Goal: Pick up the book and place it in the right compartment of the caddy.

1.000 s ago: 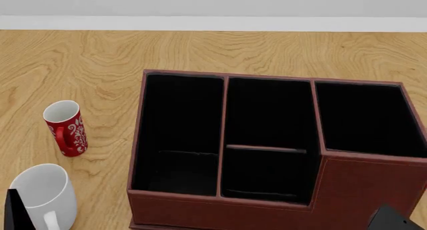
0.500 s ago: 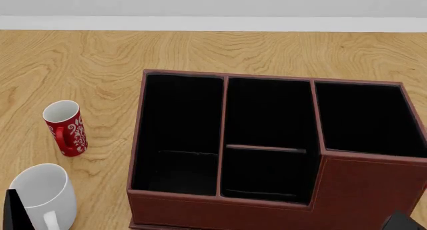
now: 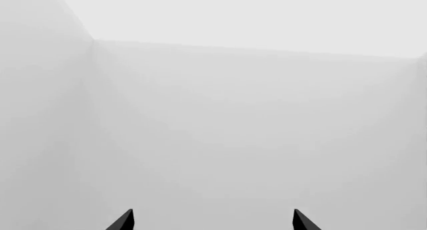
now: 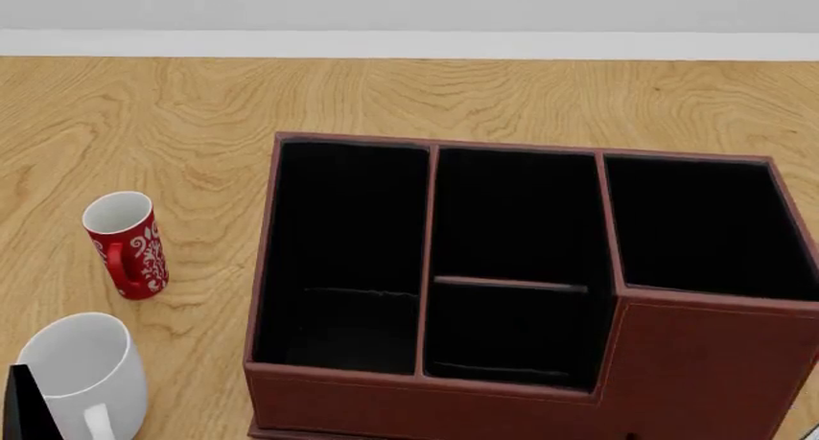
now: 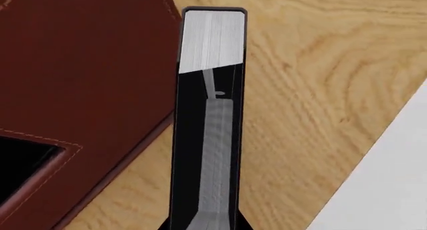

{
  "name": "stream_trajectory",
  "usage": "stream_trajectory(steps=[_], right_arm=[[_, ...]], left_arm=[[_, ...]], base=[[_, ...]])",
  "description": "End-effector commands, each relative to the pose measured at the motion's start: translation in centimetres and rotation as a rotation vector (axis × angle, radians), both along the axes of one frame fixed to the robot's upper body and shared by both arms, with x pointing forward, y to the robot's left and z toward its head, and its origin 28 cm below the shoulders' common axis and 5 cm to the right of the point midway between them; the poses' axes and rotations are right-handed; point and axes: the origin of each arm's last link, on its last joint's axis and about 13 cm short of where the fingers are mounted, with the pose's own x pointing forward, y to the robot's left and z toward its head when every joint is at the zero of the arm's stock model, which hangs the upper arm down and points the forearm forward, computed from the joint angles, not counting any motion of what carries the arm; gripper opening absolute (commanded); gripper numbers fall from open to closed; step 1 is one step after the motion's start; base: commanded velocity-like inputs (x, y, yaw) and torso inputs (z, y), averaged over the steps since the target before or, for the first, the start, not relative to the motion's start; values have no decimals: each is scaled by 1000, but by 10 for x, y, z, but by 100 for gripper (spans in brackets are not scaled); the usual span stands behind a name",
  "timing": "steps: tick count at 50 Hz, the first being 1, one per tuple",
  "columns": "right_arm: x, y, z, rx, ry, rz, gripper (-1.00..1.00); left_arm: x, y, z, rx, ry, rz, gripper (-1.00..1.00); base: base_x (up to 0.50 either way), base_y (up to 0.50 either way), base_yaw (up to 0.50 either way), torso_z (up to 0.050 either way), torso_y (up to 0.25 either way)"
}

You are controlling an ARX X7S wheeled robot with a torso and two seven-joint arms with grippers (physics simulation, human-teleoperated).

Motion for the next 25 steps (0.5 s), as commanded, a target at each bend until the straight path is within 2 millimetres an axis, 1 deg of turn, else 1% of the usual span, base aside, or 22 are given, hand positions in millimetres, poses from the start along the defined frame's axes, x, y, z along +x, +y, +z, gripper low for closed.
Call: stream_trajectory(steps=[1,6,7,12,14,25], right_arm=[[-10,-8,16,-43,-83,-76,-100],[-17,-13,19,-61,-108,-115,-100],[-18,-17,20,-99,-126,-135,-100],[-24,-22,27,-98,-147,-182,-100],[-26,-29,29,-134,-165,-213,-100],[-41,-50,46,-188,-226,-328,-100]], left_arm=[[-1,0,0,-1,-4,-7,100],[-1,0,0,-2,-4,-8,100],[-1,0,0,-3,-4,-7,100],[-1,0,1,-4,-5,-11,100],[-1,0,0,-6,-4,-11,100],[-2,-1,1,-4,-6,-26,100]], base=[[0,0,0,0,0],[0,0,0,0,0],[0,0,0,0,0],[0,0,0,0,2],[0,0,0,0,0],[0,0,0,0,1]])
